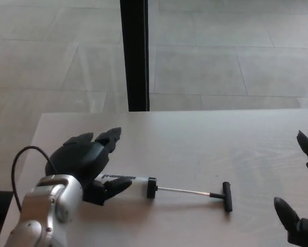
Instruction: The robot uses its left hand to lift the air pump kept on the middle of the desk and use the right hand to pull out the handle
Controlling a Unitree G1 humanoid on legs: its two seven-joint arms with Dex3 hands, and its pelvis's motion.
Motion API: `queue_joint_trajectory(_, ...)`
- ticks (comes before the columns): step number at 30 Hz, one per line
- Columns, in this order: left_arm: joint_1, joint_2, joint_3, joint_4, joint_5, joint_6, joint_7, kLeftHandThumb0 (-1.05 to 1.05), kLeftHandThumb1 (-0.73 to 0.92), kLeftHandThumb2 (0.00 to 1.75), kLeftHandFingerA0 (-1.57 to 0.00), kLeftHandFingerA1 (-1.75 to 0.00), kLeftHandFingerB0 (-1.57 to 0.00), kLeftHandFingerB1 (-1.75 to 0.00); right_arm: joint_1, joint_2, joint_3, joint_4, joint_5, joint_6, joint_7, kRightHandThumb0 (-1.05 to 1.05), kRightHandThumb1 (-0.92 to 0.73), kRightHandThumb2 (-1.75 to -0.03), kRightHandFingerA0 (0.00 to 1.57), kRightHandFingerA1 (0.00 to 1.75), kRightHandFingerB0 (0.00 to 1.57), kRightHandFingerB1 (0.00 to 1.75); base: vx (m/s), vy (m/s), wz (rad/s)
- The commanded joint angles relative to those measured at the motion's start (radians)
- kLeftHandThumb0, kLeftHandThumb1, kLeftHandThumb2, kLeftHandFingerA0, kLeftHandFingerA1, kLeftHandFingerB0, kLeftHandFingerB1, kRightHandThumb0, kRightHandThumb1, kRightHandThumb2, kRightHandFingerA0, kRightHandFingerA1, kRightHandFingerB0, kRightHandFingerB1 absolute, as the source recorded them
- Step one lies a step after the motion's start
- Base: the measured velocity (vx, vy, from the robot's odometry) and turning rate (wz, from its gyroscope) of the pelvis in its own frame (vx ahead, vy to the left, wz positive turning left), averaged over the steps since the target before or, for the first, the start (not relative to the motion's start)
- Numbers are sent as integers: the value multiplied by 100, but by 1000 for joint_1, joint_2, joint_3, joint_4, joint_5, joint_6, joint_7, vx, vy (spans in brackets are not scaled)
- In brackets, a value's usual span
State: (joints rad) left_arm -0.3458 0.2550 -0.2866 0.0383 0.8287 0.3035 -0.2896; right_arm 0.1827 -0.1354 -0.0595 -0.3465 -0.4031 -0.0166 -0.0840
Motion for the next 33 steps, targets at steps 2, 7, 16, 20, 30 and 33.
queue_joint_trajectory(2, 320, 15, 1047, -221, -1106, 29, -364, -84, 81, 72, -9, -38, -13, -27, 43, -364, -539, 233, 380, -117, 211, -95, -65, -95, 0, 0, 10, 15, 0, 0, 0)
queue_joint_trajectory(7, 500, 73, 1337, 19, -1192, 9, -440, -73, 89, 66, -20, -42, -24, -33, 111, -486, -709, 466, 344, -190, 136, -78, -55, -97, 0, 23, 9, 38, 0, 0, 0)
queue_joint_trajectory(16, 619, 168, 1606, 405, -1189, -123, -272, -73, 68, 107, -32, -59, -20, -48, 211, -537, -891, 806, 444, -232, 87, -73, -57, -90, 5, 45, 16, 43, 0, 0, 0)
queue_joint_trajectory(20, 633, 269, 1652, 763, -1192, -259, -159, -79, 68, 108, -34, -61, -24, -51, 219, -548, -923, 968, 471, -241, 35, -84, -72, -63, 25, 54, 31, 31, 0, 0, 0)
queue_joint_trajectory(30, 691, 249, 1698, 1013, -1192, -301, 21, -64, 84, 65, -47, -58, -43, -44, 158, -450, -966, 1129, 621, -273, 112, -81, -70, -59, 32, 48, 27, 37, 0, 0, 0)
queue_joint_trajectory(33, 739, 128, 1676, 906, -1153, -289, 10, -59, 82, 65, -42, -56, -40, -48, 111, -380, -959, 1140, 640, -233, 97, -66, -68, -60, 44, 54, 37, 38, 0, 0, 0)
